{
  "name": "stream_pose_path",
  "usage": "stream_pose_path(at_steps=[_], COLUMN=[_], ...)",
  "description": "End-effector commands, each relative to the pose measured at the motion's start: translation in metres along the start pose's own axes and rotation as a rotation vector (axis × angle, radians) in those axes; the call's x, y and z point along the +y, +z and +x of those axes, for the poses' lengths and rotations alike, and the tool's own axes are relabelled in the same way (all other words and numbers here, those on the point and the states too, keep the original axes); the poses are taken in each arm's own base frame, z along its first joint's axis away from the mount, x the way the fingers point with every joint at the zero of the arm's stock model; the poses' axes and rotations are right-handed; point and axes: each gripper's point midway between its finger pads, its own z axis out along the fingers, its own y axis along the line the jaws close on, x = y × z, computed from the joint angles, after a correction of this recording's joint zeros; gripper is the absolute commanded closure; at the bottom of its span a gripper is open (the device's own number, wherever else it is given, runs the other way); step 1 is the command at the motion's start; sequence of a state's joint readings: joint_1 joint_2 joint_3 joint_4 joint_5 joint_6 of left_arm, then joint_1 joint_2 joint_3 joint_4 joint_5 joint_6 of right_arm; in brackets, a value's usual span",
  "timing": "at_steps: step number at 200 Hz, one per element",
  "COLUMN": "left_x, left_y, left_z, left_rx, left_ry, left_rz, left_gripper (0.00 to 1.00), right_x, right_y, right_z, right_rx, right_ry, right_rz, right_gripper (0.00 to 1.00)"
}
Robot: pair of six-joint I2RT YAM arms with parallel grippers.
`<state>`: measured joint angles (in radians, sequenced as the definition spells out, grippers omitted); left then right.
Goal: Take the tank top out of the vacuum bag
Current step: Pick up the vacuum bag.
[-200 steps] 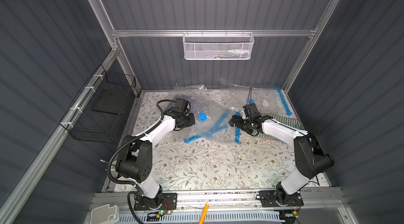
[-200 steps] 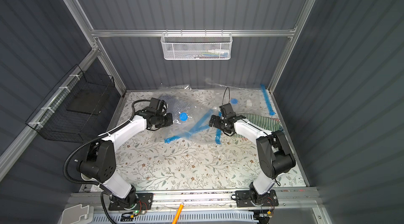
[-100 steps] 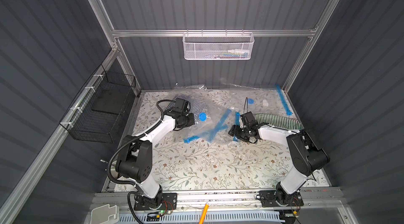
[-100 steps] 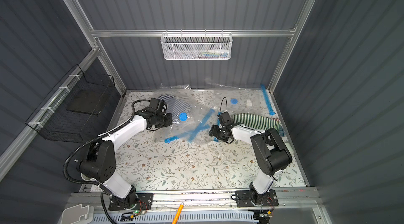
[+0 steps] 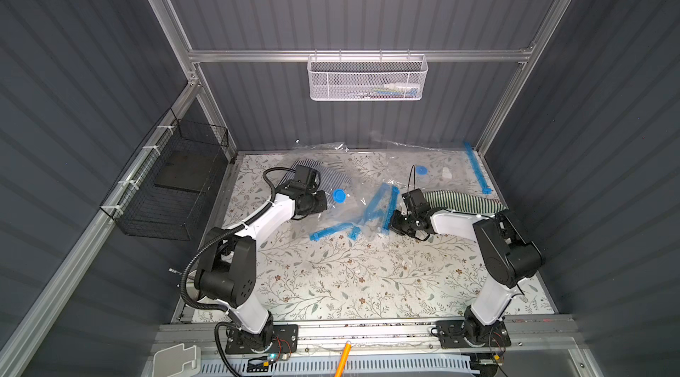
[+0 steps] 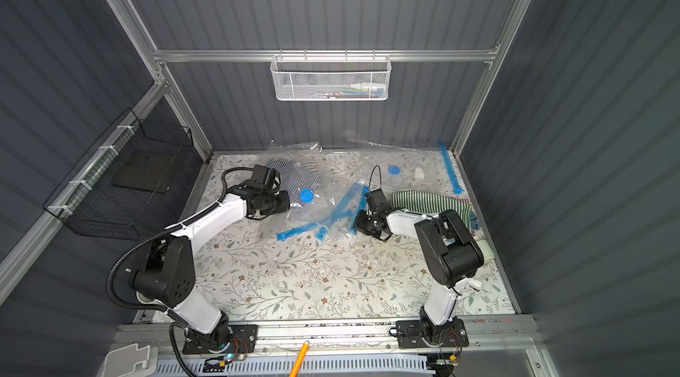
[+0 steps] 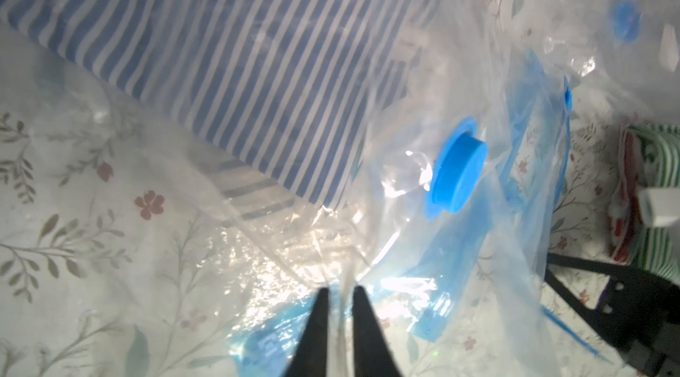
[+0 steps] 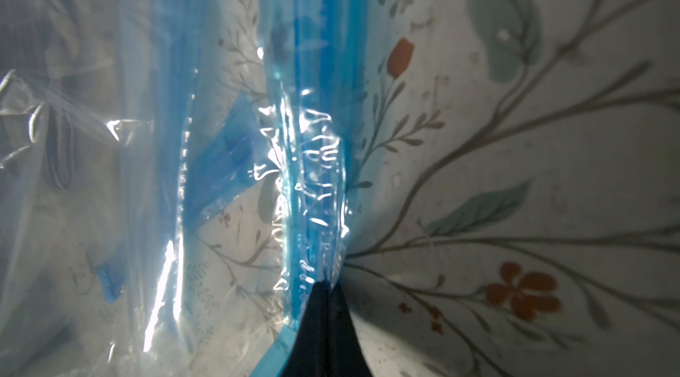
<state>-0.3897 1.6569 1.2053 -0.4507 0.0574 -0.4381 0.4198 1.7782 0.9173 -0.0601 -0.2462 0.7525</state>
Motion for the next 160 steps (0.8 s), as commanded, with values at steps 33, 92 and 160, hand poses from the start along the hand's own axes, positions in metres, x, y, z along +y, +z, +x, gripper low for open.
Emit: stream_pose_path(at_steps=[33, 92, 160], left_x=[0.004, 0.007, 0.012], left_y=[-0.016, -0.026, -0.03], left_z=[-0.004, -0.01, -0.014], left_rx=[-0.027, -0.068, -0.087], left_ry=[0.038, 0.039, 0.042], left_rz=[-0.036, -0.062, -0.096], left_gripper=[0.23, 0.04, 0.02], right_x=[0.021, 0.002, 0.03], right_y=[-0.034, -0.088, -0.128], right_z=[-0.056, -0.153, -0.178], right_rx=[-0.128, -0.33, -0.235], right_ry=[-0.047, -0.051, -0.078], right_rz=[-0.013, 0.053, -0.172], right_gripper=[1.0, 1.0, 1.0])
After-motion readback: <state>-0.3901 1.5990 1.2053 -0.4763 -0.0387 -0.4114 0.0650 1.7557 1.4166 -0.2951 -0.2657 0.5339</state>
